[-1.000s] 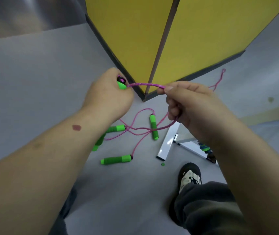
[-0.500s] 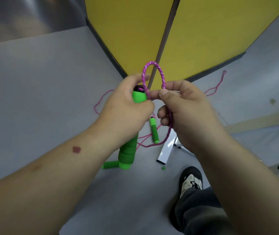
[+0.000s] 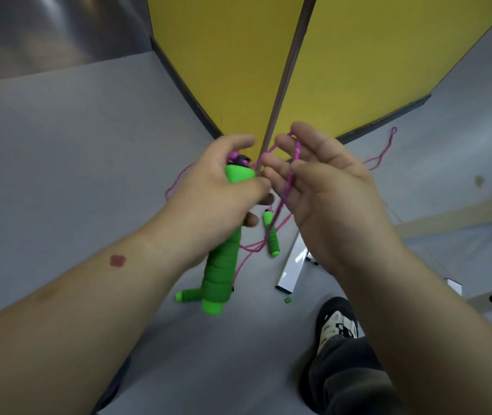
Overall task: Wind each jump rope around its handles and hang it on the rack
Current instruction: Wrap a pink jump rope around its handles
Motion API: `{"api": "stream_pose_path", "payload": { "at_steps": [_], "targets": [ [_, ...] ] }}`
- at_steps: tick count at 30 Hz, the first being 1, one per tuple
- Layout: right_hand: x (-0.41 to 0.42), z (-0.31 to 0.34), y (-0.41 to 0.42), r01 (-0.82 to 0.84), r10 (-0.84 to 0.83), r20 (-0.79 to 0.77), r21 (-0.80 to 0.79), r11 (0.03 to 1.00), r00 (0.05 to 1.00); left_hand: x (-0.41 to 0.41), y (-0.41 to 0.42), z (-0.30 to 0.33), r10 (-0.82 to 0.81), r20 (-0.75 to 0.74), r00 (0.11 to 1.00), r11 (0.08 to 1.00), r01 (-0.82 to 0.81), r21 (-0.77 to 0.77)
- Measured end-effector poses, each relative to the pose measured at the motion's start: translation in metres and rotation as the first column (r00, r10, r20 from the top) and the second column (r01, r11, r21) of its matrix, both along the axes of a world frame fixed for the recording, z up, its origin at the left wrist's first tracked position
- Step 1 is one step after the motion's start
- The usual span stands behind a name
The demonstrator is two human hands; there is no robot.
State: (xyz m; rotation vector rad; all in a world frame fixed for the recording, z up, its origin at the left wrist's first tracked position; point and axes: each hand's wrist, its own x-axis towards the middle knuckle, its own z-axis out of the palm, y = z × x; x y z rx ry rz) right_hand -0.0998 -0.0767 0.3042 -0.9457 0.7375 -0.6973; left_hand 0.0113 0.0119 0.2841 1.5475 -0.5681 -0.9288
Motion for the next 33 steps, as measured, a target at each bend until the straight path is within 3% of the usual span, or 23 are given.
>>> {"api": "stream_pose_path", "payload": {
  "at_steps": [3, 7, 11, 14, 16, 18, 20, 23, 26, 30, 33],
  "targets": [
    [0.001, 0.001, 0.001, -0.107, 0.107, -0.008, -0.053, 0.993, 0.994, -0.012, 0.0, 0.0, -0.132, -0.009, 0.991, 0.989, 0.131, -0.068],
    [-0.003, 0.0, -0.001, -0.159, 0.126, -0.155, -0.219, 0.963, 0.98, -0.011, -0.001, 0.0, -0.119, -0.074, 0.99, 0.989, 0.111, -0.099],
    [-0.007, -0.006, 0.002, -0.277, 0.212, -0.275, -0.222, 0.935, 0.938, -0.007, -0.005, 0.007, 0.048, -0.205, 0.978, 0.989, -0.075, -0.128],
    [-0.009, -0.008, 0.006, -0.507, 0.42, -0.429, -0.106, 0.856, 0.799, 0.007, -0.007, 0.011, 0.203, -0.236, 0.95, 0.963, -0.237, -0.129],
    [-0.012, -0.004, 0.005, -0.591, 0.458, -0.53, -0.105, 0.8, 0.714, 0.019, -0.007, 0.009, 0.293, -0.164, 0.942, 0.945, -0.312, -0.103],
    [-0.016, 0.0, 0.002, -0.556, 0.413, -0.541, -0.126, 0.821, 0.733, 0.028, -0.004, 0.004, 0.347, -0.045, 0.937, 0.935, -0.35, -0.06],
    [-0.016, 0.001, -0.001, -0.457, 0.344, -0.469, -0.148, 0.877, 0.813, 0.029, -0.002, 0.003, 0.331, 0.002, 0.944, 0.943, -0.331, -0.032],
    [-0.011, -0.001, -0.003, -0.231, 0.185, -0.269, -0.154, 0.961, 0.945, 0.012, -0.001, 0.005, 0.151, -0.021, 0.988, 0.989, -0.151, -0.002],
    [-0.009, 0.0, -0.003, -0.101, 0.061, -0.18, -0.222, 0.97, 0.982, -0.011, 0.002, 0.006, -0.08, 0.03, 0.996, 0.997, 0.079, 0.025],
    [-0.011, 0.0, -0.004, -0.07, -0.002, -0.257, -0.271, 0.96, 0.966, -0.025, 0.002, 0.009, -0.127, 0.01, 0.992, 0.991, 0.127, -0.051],
    [-0.009, -0.006, -0.003, -0.181, 0.143, -0.223, -0.159, 0.971, 0.964, -0.013, -0.001, 0.007, 0.003, -0.002, 1.0, 0.993, -0.003, -0.122]
  ]
}}
